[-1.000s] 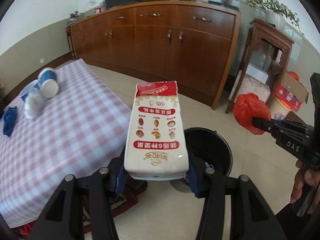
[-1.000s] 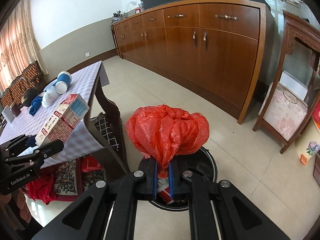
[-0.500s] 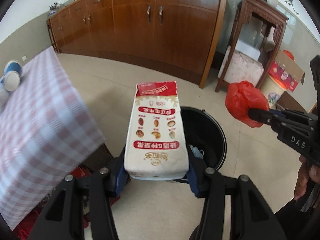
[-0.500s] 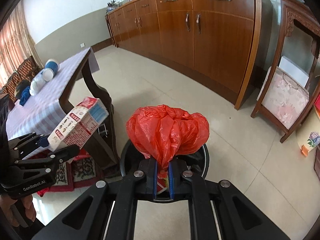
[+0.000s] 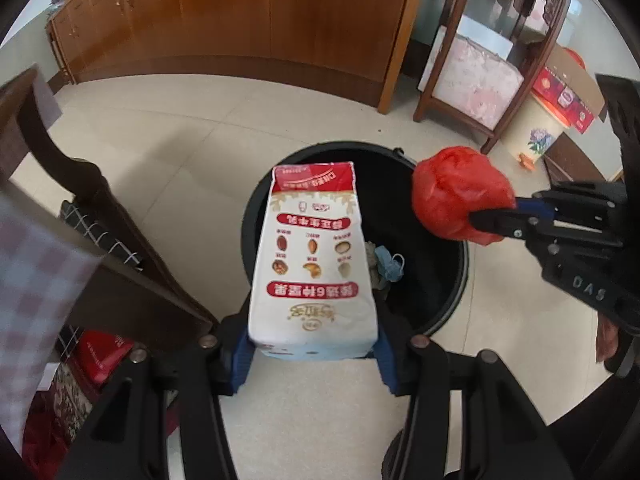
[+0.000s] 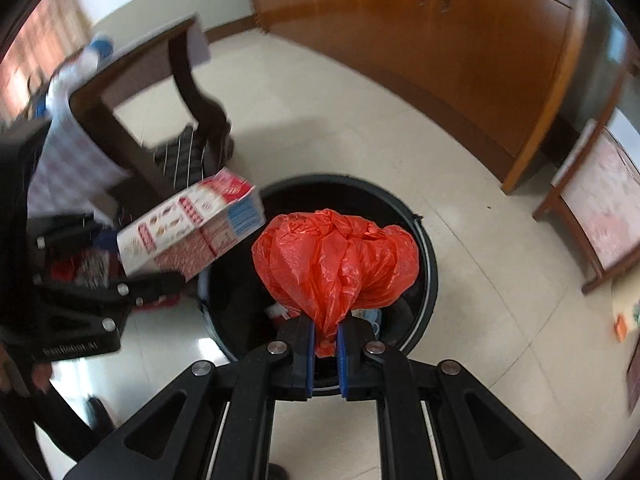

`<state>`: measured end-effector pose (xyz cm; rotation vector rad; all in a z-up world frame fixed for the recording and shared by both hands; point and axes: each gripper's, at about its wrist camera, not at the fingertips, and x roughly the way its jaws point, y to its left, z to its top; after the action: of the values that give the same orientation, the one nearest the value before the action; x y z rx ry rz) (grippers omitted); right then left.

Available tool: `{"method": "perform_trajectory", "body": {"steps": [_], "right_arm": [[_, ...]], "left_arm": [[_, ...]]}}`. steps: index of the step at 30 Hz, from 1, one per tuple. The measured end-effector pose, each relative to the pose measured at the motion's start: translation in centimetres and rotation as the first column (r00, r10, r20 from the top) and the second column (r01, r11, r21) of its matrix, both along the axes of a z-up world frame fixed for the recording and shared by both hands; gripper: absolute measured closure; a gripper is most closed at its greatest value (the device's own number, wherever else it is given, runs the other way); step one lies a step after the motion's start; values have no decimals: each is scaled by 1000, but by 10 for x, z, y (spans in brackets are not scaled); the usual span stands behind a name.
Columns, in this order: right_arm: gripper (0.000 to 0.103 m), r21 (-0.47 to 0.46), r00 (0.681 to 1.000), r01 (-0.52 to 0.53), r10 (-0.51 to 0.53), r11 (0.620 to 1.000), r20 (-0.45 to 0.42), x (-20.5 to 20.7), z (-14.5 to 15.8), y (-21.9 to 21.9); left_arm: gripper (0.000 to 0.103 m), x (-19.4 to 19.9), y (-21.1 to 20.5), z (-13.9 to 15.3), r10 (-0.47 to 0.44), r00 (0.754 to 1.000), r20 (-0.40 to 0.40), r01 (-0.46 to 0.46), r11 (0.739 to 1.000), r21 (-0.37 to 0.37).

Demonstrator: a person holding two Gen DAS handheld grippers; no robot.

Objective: Collect trash
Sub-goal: 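Open both tools to drop carton box and red bag into the bucket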

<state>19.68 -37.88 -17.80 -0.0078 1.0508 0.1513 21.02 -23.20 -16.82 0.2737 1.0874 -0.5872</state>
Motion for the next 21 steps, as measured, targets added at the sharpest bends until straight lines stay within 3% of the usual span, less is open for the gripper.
{"method": "perform_trajectory", "body": {"steps": [4,5,6,7,8,9,12,16,21], "right_arm": [[94,-1,996,-72,72,997,-57,18,-27,-2],[93,-13,995,-83,82,996,-63,21,-33,-2],[85,-35,994,-89,87,995,-69,25,-40,-2],[49,-50,992,-94,89,994,-90,27,-49,-3],[26,-73,993,-81,74,994,-95,28,-52,-4],[6,-82,996,-62,56,995,-71,27,-52,-8],[6,-91,999,-34,31,995,-41,24,-46,-16],[0,-92,1000,1,-3,996,-22,17,-36,-23],[0,-110,1000,10,-7,994,24,3,-17,-18]], "left_arm": [[50,13,-14,-24,-32,998,-59,33,999,14],[46,16,-17,-30,-39,996,-77,39,999,5],[43,18,-18,-32,-30,996,-80,30,1000,-7],[35,20,-19,-36,2,998,-61,-1,1000,14],[22,21,-18,-39,38,998,-41,-37,999,36],[19,20,-15,-38,69,997,-35,-68,998,19],[3,15,-13,-34,111,994,-5,-110,993,31],[3,4,-8,-22,124,992,32,-125,992,34],[3,-7,-2,-4,129,990,66,-131,991,28]]}}
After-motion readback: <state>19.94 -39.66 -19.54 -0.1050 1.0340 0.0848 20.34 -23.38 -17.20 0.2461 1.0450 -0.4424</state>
